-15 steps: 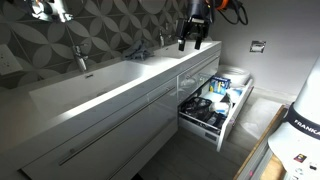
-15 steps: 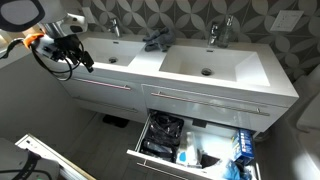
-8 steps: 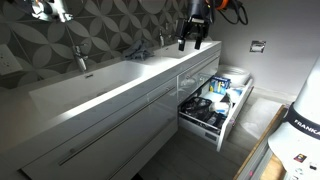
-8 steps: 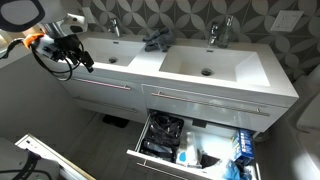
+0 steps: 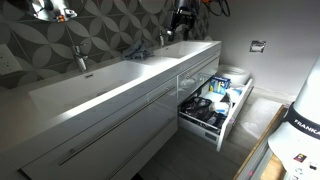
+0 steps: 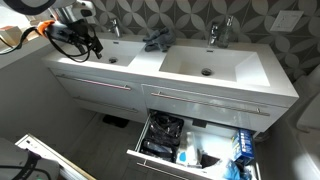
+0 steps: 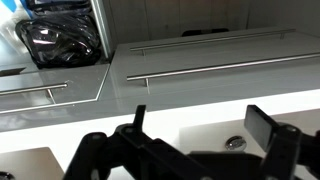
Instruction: Put the blue towel in the open drawer
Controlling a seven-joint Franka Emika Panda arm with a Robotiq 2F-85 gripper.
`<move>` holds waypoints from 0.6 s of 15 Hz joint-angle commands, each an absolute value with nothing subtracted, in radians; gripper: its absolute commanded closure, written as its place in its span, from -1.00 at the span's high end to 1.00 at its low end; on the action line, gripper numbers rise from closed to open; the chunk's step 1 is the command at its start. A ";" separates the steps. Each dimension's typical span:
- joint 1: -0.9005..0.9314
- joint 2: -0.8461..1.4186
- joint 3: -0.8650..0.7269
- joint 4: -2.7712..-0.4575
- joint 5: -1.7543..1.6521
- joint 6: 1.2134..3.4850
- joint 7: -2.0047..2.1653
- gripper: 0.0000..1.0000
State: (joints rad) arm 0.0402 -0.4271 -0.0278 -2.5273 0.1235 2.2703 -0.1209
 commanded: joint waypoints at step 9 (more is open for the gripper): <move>0.020 0.211 -0.010 -1.924 0.050 2.459 -0.314 1.00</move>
